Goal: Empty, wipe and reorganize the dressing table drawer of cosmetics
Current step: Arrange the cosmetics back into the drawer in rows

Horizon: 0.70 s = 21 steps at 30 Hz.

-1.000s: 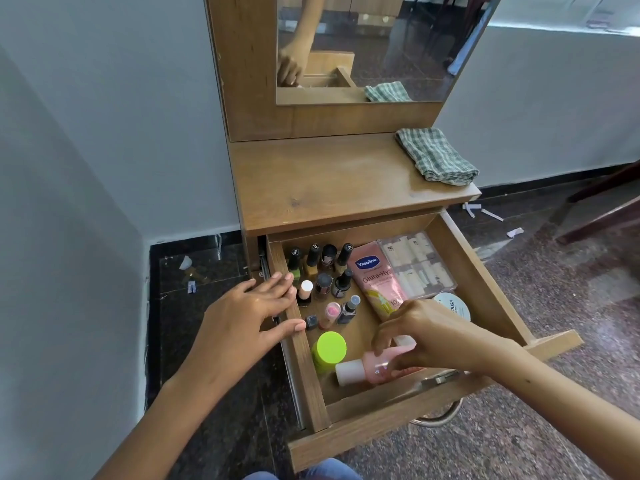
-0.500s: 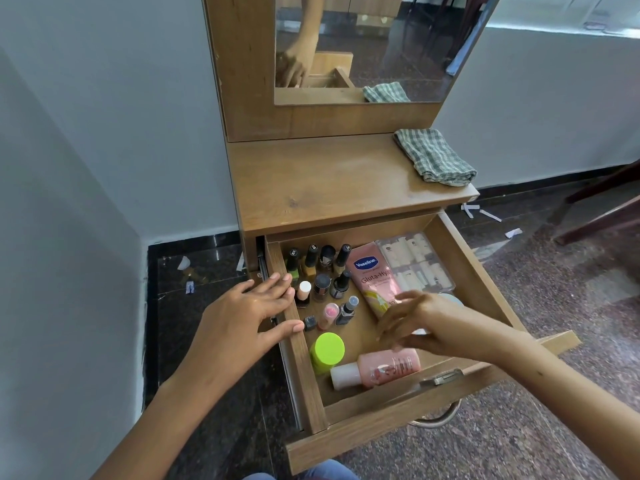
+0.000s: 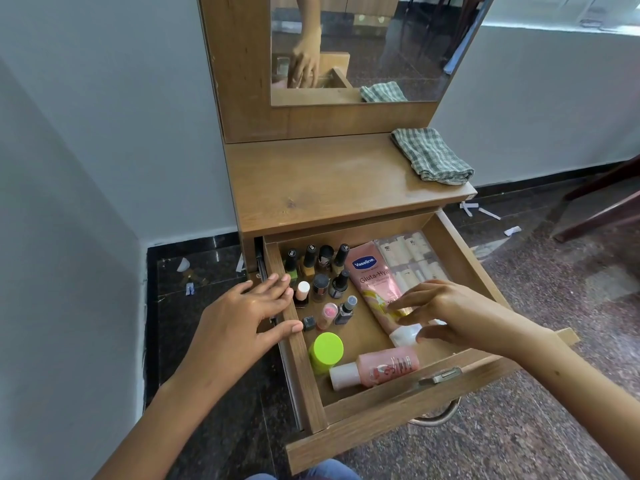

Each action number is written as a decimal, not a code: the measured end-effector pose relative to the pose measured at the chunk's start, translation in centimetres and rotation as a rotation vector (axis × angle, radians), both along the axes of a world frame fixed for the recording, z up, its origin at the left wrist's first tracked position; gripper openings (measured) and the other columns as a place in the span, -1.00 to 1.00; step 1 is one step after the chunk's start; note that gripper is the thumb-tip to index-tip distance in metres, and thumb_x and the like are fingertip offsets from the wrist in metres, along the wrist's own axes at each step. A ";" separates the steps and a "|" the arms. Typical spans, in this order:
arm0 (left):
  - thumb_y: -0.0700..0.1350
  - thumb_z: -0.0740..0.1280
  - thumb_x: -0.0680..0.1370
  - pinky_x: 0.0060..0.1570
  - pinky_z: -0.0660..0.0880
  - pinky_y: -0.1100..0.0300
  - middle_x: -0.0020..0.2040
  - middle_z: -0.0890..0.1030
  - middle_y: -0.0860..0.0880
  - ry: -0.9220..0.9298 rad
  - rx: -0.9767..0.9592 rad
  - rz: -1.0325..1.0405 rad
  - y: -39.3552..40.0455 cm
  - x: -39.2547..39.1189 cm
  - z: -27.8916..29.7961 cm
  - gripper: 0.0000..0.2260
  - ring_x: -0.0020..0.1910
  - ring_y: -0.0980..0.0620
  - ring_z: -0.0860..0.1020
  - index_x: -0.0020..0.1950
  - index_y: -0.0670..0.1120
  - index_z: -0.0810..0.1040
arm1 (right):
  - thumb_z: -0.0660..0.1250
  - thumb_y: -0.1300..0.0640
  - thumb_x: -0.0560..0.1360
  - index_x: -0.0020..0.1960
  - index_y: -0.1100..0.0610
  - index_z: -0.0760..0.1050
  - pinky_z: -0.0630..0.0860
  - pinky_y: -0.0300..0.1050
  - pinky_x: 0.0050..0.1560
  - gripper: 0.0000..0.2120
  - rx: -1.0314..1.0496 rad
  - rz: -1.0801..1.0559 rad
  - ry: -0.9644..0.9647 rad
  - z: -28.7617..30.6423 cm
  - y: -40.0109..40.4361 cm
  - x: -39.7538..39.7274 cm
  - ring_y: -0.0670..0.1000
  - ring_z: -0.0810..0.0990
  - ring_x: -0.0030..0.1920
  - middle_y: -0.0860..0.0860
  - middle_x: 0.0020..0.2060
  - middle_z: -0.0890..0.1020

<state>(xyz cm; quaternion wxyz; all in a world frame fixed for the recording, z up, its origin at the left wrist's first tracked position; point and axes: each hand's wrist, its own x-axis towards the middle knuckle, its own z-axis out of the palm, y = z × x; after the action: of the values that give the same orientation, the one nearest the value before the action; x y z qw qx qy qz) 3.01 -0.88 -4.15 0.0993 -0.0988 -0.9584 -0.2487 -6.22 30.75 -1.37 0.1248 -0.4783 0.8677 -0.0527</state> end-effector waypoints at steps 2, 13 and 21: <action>0.33 0.09 0.42 0.23 0.23 0.10 0.25 0.42 0.16 -0.005 0.006 -0.003 0.0 0.0 0.0 -0.46 0.27 0.24 0.32 0.17 0.03 0.56 | 0.60 0.09 0.24 -0.03 -0.02 0.68 0.53 -0.06 0.07 -0.69 -0.025 0.019 0.050 -0.2 0.0 0.1 -0.02 0.63 0.06 -0.12 0.09 0.65; 0.36 0.05 0.42 0.20 0.26 0.12 0.24 0.42 0.16 -0.009 -0.002 0.000 0.1 0.0 0.1 -0.42 0.26 0.22 0.31 0.17 0.04 0.56 | 0.44 -0.05 0.38 -0.03 -0.13 0.65 0.40 -0.16 0.18 -0.83 0.061 0.075 -0.041 -0.1 -2.5 1.5 -0.13 0.55 0.07 -0.23 -0.04 0.66; 0.32 0.15 0.41 0.16 0.25 0.04 0.21 0.40 0.17 0.041 -0.009 0.015 0.3 0.1 0.4 -0.49 0.23 0.19 0.31 0.14 0.02 0.59 | 0.34 0.04 0.46 0.02 -0.11 0.63 0.31 -0.12 0.27 -0.83 0.111 0.053 -0.102 -1.4 -3.4 2.1 -0.08 0.58 0.03 -0.22 -0.04 0.67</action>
<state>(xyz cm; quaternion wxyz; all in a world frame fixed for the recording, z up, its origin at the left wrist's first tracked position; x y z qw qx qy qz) 3.07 -0.54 -3.71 0.1201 -0.0973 -0.9579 -0.2418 -4.16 27.35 -2.74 0.1966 -0.4900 0.8489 -0.0254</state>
